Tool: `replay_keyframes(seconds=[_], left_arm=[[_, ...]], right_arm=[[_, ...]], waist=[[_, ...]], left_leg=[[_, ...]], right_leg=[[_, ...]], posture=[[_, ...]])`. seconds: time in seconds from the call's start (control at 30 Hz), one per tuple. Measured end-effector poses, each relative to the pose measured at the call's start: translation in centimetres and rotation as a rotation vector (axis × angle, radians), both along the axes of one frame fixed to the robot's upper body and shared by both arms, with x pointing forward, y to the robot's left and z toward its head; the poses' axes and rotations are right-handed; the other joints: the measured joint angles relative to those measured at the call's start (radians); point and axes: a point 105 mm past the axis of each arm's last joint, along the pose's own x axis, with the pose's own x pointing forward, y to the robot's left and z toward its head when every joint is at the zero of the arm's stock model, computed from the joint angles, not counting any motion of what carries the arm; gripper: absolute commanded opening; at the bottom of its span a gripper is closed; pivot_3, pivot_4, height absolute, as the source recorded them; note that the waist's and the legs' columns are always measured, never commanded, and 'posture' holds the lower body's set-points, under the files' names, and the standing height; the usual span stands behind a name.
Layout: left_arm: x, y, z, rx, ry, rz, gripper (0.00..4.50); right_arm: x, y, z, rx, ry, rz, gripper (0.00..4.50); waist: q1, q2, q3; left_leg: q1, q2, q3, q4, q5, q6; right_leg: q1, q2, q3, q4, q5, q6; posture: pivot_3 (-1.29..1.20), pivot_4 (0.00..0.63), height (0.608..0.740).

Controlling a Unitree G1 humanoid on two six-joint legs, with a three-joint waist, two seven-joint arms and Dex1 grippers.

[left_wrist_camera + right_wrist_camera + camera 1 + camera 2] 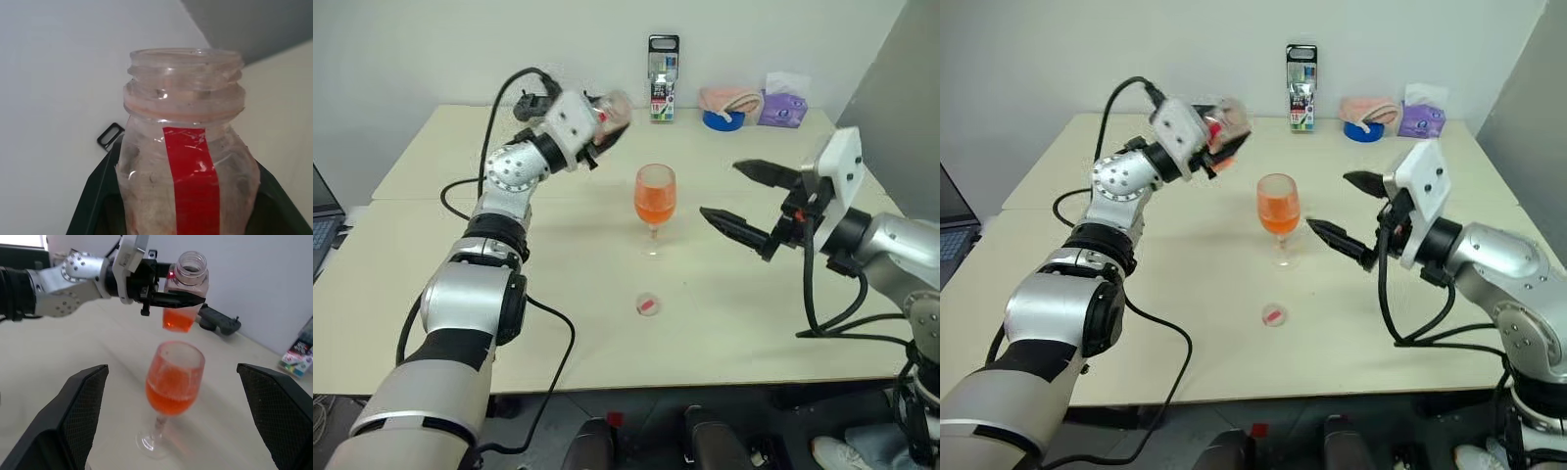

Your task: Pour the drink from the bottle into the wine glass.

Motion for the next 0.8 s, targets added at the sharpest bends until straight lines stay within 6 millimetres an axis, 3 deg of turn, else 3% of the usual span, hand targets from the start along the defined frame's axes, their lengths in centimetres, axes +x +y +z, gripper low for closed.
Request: replay_keyframes(seconds=[0.07, 0.13, 0.27, 0.33, 0.57, 0.8], left_arm=[[0.2, 1.9, -0.2, -0.121, 0.04, 0.05, 1.81], [0.3, 3.7, -1.8, -0.192, 0.098, 0.103, 1.81], [-0.8, 7.0, -6.9, -0.299, 0.223, 0.227, 1.81], [-1.4, 7.6, -8.7, -0.32, 0.265, 0.275, 1.81], [-3.3, 11.1, -8.1, -0.462, 0.201, 0.449, 1.81], [-4.4, 12.9, -11.7, -0.567, 0.305, 0.561, 4.1]], right_arm=[[-0.7, 1.1, 1.1, 0.03, 0.003, 0.111, 4.5], [-1.8, 2.2, 1.3, 0.019, 0.022, 0.216, 4.5], [-1.8, 3.9, 0.3, -0.033, 0.073, 0.305, 4.5], [-1.4, 4.3, -0.2, -0.043, 0.09, 0.318, 4.5], [-0.9, 5.1, -0.8, -0.077, 0.093, 0.366, 4.5], [-0.4, 5.2, -1.3, -0.102, 0.098, 0.386, 4.5]], waist=[[-0.001, 0.0, 0.0], [-0.001, 0.0, 0.0], [-0.004, 0.001, 0.0], [0.001, 0.001, 0.0], [0.01, 0.001, -0.001], [0.01, 0.001, -0.001]], left_leg=[[0.002, 0.001, -0.001, 0.0, 0.0, 0.0], [0.003, 0.001, -0.002, 0.0, 0.0, 0.0], [0.005, 0.002, -0.001, 0.0, 0.0, 0.0], [0.004, 0.002, -0.002, 0.001, 0.0, 0.0], [0.001, 0.001, -0.002, 0.005, 0.0, 0.0], [0.001, 0.001, -0.003, 0.005, 0.0, 0.0]], right_leg=[[0.0, 0.0, 0.0, 0.003, 0.0, 0.0], [0.001, 0.001, -0.001, 0.005, 0.0, 0.0], [0.001, 0.001, 0.0, 0.006, 0.0, 0.0], [0.0, 0.0, 0.0, 0.006, 0.0, 0.0], [0.001, -0.003, 0.0, 0.005, 0.0, 0.0], [0.0, -0.002, -0.001, 0.005, 0.0, 0.0]], posture=[[0.0, 0.15, 0.74], [0.0, 0.15, 0.74], [0.0, 0.15, 0.74], [0.0, 0.15, 0.74], [0.0, 0.15, 0.74], [0.0, 0.15, 0.74]])
